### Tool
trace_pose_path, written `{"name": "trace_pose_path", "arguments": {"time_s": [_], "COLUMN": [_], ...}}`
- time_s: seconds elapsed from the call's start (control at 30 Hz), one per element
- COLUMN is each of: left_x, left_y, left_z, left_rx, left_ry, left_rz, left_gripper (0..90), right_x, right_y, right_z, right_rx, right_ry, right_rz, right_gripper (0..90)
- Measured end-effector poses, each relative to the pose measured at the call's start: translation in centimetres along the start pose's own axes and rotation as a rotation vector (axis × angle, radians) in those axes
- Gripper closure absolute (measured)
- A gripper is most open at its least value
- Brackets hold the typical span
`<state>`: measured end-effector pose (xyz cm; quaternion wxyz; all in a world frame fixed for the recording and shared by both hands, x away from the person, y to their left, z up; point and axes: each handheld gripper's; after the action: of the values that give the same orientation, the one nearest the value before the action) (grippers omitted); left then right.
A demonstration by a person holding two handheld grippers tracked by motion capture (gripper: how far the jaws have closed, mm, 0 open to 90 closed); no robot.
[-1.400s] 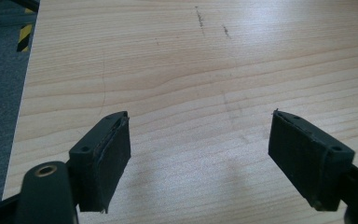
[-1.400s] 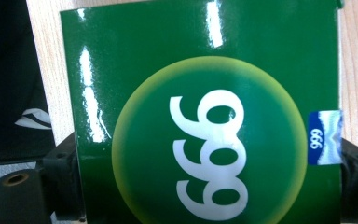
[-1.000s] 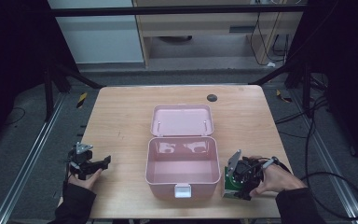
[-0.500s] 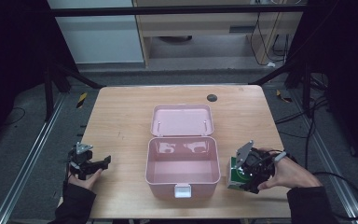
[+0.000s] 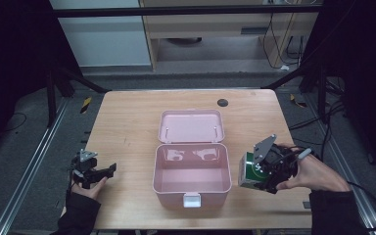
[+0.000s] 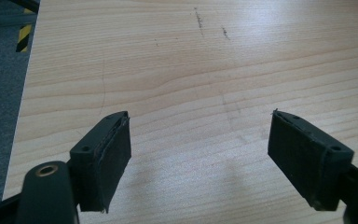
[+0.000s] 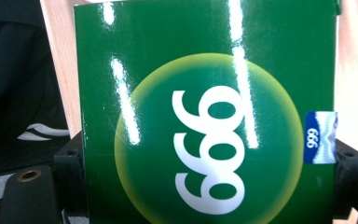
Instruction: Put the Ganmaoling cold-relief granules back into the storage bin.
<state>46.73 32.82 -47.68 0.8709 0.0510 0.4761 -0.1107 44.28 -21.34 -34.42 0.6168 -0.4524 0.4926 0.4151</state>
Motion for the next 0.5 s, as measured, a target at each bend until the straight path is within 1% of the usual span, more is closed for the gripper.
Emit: {"name": "trace_pose_path", "arguments": {"time_s": [0.07,0.13,0.17,0.23,0.27,0.3,0.33,0.5], "left_x": [0.0,0.0,0.0,0.1,0.0,0.0,0.0,0.0], "left_y": [0.0,0.0,0.0,0.0,-0.1,-0.1,0.0,0.0], "left_z": [0.0,0.0,0.0,0.0,0.0,0.0,0.0,0.0], "left_rx": [0.000,0.000,0.000,0.001,0.002,0.002,0.002,0.001], "left_ry": [0.001,0.000,0.002,0.002,0.001,0.001,0.000,0.001], "left_rz": [0.000,0.000,0.000,0.001,-0.001,-0.001,0.001,0.000], "left_gripper": [20.7,20.7,20.8,20.7,20.8,20.8,20.8,20.8], "right_x": [-0.7,-0.8,-1.4,-1.5,-2.1,-2.1,-2.4,-3.0], "right_y": [-0.2,-0.2,-0.3,-0.4,-0.5,-0.5,-0.6,-0.7], "right_z": [0.3,0.3,0.4,0.5,0.6,0.6,0.7,1.0], "right_rx": [-0.006,-0.008,-0.012,-0.012,-0.013,-0.013,-0.024,-0.023], "right_ry": [-0.003,-0.003,0.002,0.002,0.005,0.005,0.000,0.000], "right_rz": [-0.007,-0.006,-0.007,-0.006,-0.008,-0.008,-0.011,-0.009], "right_gripper": [16.1,16.1,16.1,16.1,16.2,16.2,16.2,16.2]}}
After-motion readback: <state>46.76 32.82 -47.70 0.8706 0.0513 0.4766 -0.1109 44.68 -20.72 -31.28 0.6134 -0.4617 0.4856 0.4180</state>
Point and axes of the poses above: each handheld gripper's, and its own axes: x roughly forward along the jaws, z roughly out of its top, y roughly to its left, and after that the axes turned 14 degrees about y, right-handed
